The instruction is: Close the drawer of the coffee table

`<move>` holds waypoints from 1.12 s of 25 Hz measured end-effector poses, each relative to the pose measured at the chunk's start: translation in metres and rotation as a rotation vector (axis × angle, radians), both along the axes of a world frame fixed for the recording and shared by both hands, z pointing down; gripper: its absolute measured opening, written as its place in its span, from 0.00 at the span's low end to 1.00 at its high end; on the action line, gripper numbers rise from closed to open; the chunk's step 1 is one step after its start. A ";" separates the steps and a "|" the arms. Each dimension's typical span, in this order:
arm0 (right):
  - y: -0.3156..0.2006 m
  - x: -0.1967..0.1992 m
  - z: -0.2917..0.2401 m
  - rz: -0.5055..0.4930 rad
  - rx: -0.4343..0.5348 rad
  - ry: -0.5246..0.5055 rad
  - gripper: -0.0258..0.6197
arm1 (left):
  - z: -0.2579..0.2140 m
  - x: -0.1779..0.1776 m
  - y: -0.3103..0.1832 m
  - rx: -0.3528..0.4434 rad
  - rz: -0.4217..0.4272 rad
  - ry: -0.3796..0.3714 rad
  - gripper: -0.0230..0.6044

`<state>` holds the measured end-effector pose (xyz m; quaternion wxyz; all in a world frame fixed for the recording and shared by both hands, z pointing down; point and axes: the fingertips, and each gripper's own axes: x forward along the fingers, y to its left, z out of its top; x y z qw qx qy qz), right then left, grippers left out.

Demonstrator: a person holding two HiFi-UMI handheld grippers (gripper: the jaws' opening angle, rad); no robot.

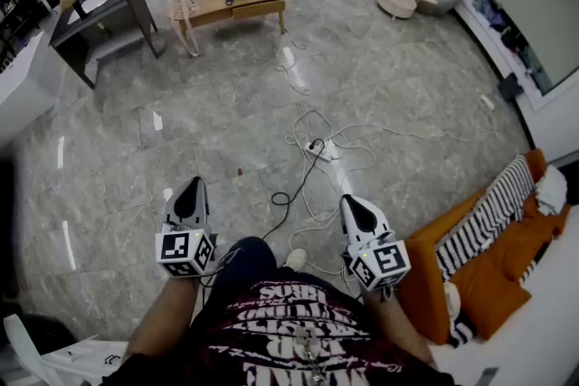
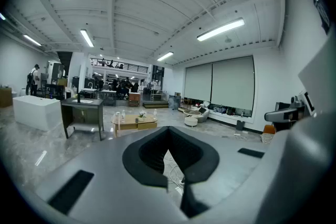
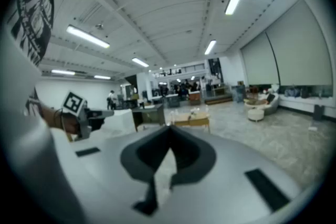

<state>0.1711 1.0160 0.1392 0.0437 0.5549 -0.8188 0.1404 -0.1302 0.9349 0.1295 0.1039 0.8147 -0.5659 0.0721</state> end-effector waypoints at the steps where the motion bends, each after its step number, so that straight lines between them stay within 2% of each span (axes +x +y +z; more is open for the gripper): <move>1: 0.002 0.008 0.001 0.001 0.003 -0.003 0.09 | -0.002 0.010 0.004 0.004 0.005 0.008 0.07; 3: 0.008 0.022 0.002 0.006 0.007 -0.016 0.09 | -0.007 0.030 0.014 0.010 0.022 0.012 0.07; 6: 0.017 0.033 0.000 0.019 0.009 -0.050 0.09 | -0.016 0.045 0.032 0.022 0.054 -0.024 0.07; 15: 0.010 0.017 0.008 -0.045 -0.011 -0.176 0.09 | -0.027 0.014 0.060 0.013 -0.033 -0.121 0.07; 23: -0.003 0.025 -0.003 -0.060 -0.006 -0.180 0.09 | -0.027 0.018 0.041 0.025 -0.049 -0.106 0.07; 28: -0.027 0.007 0.006 -0.087 -0.060 -0.154 0.09 | -0.027 0.016 0.014 0.044 -0.038 -0.088 0.07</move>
